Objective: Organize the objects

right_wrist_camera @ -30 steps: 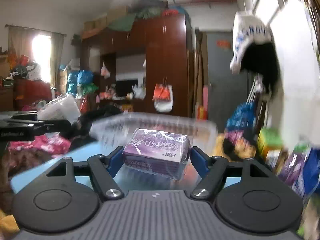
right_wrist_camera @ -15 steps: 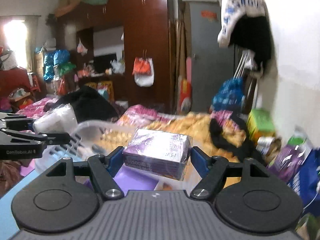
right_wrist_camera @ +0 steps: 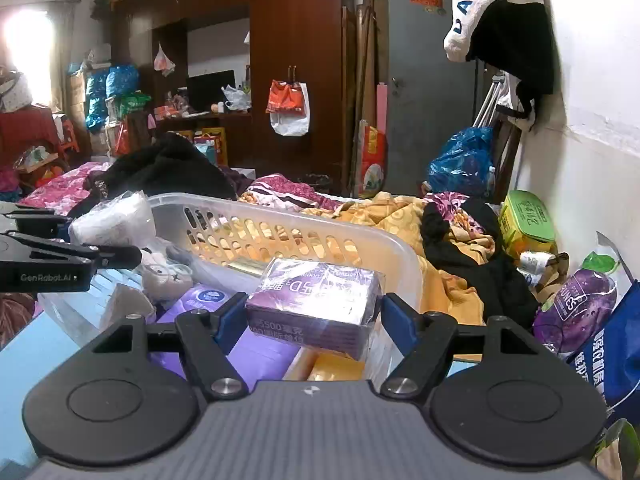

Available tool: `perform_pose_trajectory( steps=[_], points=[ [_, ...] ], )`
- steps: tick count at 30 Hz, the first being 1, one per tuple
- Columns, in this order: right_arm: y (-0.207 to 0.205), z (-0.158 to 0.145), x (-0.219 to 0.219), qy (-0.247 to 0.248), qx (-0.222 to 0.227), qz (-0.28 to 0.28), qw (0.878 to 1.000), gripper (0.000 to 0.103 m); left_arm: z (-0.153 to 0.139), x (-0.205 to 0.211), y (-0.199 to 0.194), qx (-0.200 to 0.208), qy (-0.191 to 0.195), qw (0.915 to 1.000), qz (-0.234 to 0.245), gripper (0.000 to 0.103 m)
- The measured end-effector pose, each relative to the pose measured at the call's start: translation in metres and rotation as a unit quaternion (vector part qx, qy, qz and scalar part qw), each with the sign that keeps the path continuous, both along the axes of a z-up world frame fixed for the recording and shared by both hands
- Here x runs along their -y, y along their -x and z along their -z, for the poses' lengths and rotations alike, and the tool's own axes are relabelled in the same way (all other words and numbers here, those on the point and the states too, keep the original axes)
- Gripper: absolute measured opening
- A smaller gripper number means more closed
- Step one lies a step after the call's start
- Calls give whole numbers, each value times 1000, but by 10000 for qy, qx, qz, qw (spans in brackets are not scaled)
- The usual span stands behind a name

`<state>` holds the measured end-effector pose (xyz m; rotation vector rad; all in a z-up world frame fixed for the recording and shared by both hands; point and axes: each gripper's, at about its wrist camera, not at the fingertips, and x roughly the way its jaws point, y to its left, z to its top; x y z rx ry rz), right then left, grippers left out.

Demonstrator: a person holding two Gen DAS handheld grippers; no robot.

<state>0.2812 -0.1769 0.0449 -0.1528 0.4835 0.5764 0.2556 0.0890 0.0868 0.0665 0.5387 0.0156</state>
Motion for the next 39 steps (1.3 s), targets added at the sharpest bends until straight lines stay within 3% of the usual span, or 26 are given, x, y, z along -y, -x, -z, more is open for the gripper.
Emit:
perform_pose_trajectory(
  steps=[2,4,8,10,16,21,24,29,32,35,39],
  points=[
    [2,0,2,-81,-15,-42,10000,82,2,0,2,26,54,9999,122,69],
    [6,-1,4,-209,87,-88,9997,103,1,3,9,258,-6,9996,126,81],
    [11,-2,8,-218,157,-55,9996,103,-1,6,27,640,115,9976,228,90],
    [15,-4,14,-305,77,29,9995,103,0,7,36,628,226,9971,366,97],
    [47,-13,39,-836,545,13,9950,103,0,10,64,935,208,9951,258,98],
    [76,-15,45,-653,810,531,9932,103,-5,2,81,1068,397,9934,137,98],
    [99,-12,46,-497,1163,387,9912,103,-3,-1,93,1092,509,9924,235,98],
    [143,-5,60,-696,715,8,9950,103,5,4,139,1276,441,9903,315,98],
    [172,6,73,-1189,512,-337,9910,103,13,17,185,1505,358,9875,319,98],
    [200,21,76,-1344,303,-469,9893,103,23,29,232,1809,313,9829,148,99],
    [219,22,66,-977,558,-480,9925,103,24,45,262,1921,164,9812,117,100]
  ],
)
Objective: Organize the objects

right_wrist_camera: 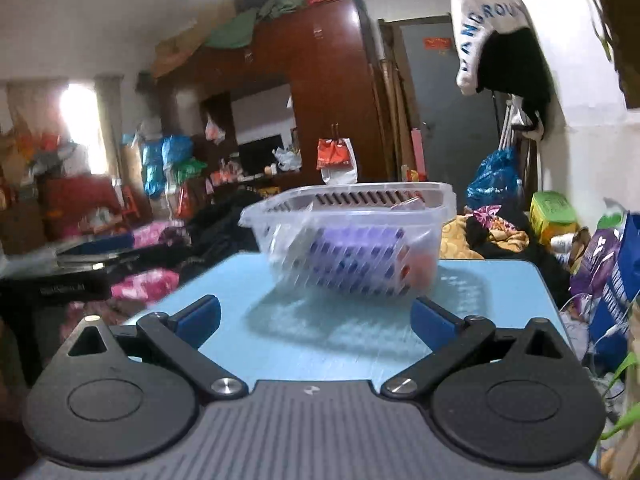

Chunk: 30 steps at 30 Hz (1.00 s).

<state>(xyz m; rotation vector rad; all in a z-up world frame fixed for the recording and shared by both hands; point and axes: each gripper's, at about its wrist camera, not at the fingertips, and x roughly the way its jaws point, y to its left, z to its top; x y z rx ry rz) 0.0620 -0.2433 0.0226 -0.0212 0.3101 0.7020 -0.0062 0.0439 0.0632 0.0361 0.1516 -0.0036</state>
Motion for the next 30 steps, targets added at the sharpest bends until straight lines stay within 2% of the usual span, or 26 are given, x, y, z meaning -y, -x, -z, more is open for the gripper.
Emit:
perform_pose_trajectory(
  steps=[2,4,7,14,21,30],
  points=[
    [3,-6,-3,58,295,268,9992,103,-6,4,1,40,23,10000,59,100],
    [2,-10,-4,67,451,415,9981,103,-7,6,-5,-112,90,9998,97,100],
    [-4,-12,-4,132,311,470,9983,103,-3,11,-10,-354,85,9992,133,100],
    [-9,-7,6,-55,16,696,9976,103,-5,24,-6,-429,41,9989,200,100],
    [7,-2,7,107,92,828,9965,103,-6,37,-2,-483,-95,9985,245,100],
    [8,0,9,101,26,895,9959,103,-4,41,1,-469,-131,9987,163,100]
  ],
)
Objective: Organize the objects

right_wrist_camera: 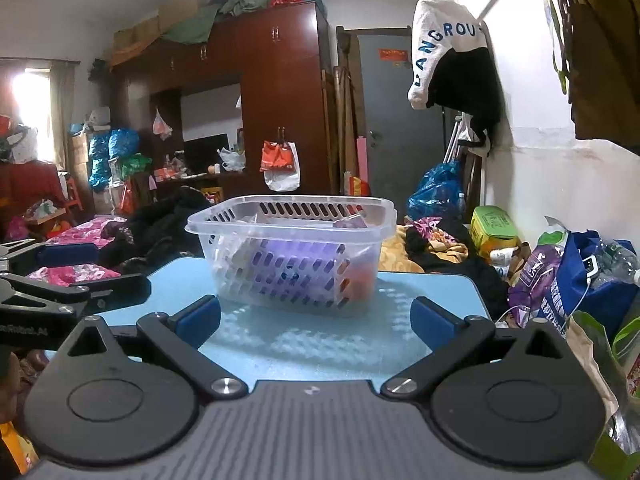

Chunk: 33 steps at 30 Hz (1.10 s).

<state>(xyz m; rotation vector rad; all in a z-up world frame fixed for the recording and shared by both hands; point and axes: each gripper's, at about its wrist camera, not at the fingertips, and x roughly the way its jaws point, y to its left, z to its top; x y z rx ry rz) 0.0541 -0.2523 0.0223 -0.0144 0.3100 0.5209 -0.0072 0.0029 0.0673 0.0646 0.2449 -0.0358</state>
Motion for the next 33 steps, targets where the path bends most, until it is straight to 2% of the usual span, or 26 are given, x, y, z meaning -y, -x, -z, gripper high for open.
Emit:
perform_pose_trajectory(
  steps=[33],
  points=[
    [1,2,3,-28,-72,-74,9999,103,1,-3,-7,-94,79,9999,-99,100]
  ],
)
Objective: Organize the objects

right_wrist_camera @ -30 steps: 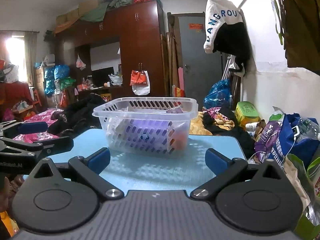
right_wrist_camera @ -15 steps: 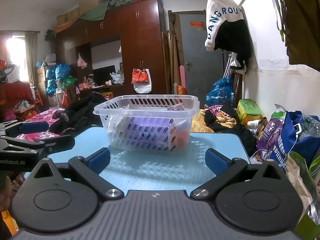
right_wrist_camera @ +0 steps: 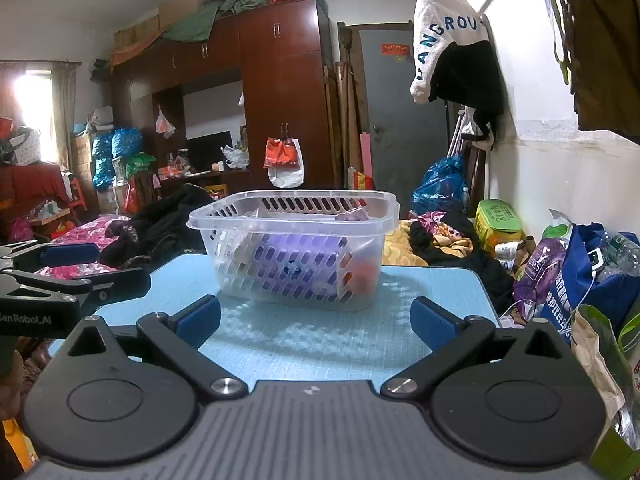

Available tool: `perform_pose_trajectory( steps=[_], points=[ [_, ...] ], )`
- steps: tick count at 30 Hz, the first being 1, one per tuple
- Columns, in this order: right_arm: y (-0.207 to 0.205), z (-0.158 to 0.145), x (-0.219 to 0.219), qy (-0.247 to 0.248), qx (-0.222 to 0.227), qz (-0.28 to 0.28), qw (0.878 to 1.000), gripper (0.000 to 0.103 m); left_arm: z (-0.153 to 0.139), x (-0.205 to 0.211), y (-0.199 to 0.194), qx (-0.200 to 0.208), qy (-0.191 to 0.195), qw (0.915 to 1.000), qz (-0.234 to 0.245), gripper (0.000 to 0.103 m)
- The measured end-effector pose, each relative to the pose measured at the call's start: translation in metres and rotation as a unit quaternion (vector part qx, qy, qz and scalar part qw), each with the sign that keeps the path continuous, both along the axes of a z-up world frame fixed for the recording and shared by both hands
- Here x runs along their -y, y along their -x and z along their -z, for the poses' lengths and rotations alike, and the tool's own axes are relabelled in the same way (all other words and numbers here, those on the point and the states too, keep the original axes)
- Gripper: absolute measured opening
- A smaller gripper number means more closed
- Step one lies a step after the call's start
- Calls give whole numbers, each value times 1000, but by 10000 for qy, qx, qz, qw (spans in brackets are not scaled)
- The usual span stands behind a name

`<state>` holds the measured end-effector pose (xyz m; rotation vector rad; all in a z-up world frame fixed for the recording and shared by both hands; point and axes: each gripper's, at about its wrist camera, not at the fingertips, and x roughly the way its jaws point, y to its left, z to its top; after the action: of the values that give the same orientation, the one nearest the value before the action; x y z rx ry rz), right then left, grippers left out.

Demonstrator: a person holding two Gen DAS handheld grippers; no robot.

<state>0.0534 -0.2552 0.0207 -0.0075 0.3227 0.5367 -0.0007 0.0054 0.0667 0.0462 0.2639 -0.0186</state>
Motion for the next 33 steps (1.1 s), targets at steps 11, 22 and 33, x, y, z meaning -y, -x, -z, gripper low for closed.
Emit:
perform_pose_trajectory(
  steps=[11,22,33],
  points=[
    [-1,0,1,-15,5,11,10000,103,1,2,-3,-21,-1,10000,19,100],
    [0,0,1,-5,13,14,10000,103,2,2,-3,-40,-6,10000,22,100],
    [0,0,1,-2,16,16,10000,103,4,1,-5,-57,1,10000,13,100]
  ],
)
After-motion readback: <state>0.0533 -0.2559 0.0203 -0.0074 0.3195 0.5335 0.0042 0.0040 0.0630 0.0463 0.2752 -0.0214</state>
